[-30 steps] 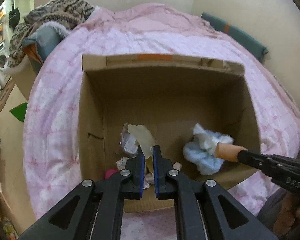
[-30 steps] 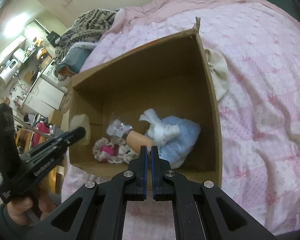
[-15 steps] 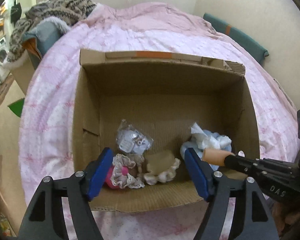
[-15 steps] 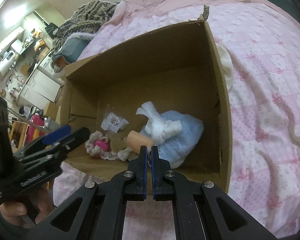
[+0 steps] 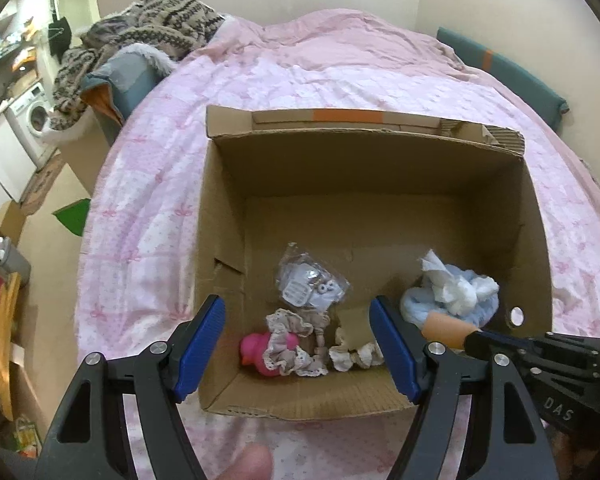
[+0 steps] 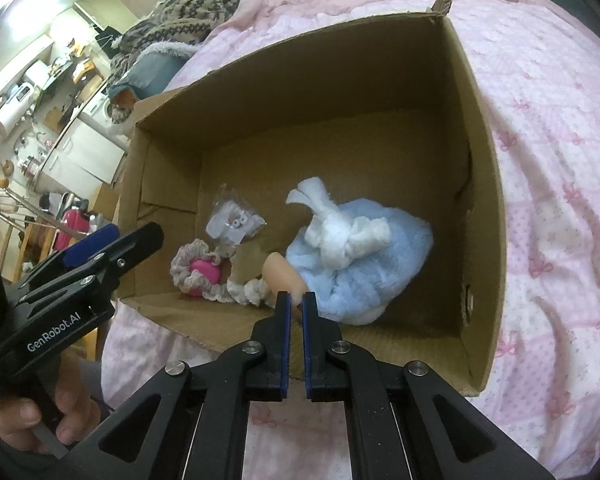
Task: Organize soft objects
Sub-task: 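Open both tools to release the tan items into the box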
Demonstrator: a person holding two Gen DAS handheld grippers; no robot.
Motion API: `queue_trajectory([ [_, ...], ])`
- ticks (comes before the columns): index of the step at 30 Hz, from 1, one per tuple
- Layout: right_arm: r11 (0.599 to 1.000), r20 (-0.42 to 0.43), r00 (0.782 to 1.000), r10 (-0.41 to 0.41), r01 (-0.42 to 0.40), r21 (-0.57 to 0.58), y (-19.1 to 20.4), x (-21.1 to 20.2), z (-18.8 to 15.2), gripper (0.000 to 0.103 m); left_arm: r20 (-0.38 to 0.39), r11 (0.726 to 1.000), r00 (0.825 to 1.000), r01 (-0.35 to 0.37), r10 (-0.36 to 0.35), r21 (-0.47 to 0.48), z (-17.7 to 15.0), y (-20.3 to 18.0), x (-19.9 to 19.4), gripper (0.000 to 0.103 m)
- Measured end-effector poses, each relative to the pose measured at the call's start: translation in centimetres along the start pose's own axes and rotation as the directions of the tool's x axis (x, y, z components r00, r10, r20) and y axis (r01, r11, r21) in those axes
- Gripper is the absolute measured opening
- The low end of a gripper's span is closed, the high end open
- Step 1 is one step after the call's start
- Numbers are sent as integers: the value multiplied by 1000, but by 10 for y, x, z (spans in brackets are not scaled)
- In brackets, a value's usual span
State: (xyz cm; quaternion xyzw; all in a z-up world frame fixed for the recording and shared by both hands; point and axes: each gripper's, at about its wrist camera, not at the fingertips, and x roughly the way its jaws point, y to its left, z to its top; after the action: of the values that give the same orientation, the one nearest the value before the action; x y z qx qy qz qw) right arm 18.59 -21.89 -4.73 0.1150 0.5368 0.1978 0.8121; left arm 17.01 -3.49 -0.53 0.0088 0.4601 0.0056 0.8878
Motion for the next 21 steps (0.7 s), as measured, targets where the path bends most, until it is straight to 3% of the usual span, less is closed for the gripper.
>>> queue_trajectory([
  [4, 1000, 13, 1000, 14, -14, 9, -1, -3, 1, 7, 8, 1000, 1000, 20, -19, -4, 0, 0, -1, 72],
  [10, 1000, 78, 997, 9, -11, 16, -2, -17, 2, 37, 30, 1000, 999, 10, -9, -21, 0, 3, -6, 80],
  [12, 1000, 109, 994, -4, 2, 22, -2, -23, 2, 75, 36, 999, 999, 15, -14, -31, 0, 5, -8, 81],
  [16, 997, 184, 980, -71, 68, 24, -1, -37, 3, 77, 67, 999, 998, -1, 4, -43, 0, 9, -16, 87],
  [18, 995, 199, 975, -97, 94, 24, -1, -41, 2, 77, 80, 999, 997, 5, -1, -52, 0, 12, -21, 96],
  [21, 995, 227, 968, -103, 100, 24, 0, -50, 1, 77, 99, 997, 995, 11, -3, -76, 0, 18, -31, 99],
])
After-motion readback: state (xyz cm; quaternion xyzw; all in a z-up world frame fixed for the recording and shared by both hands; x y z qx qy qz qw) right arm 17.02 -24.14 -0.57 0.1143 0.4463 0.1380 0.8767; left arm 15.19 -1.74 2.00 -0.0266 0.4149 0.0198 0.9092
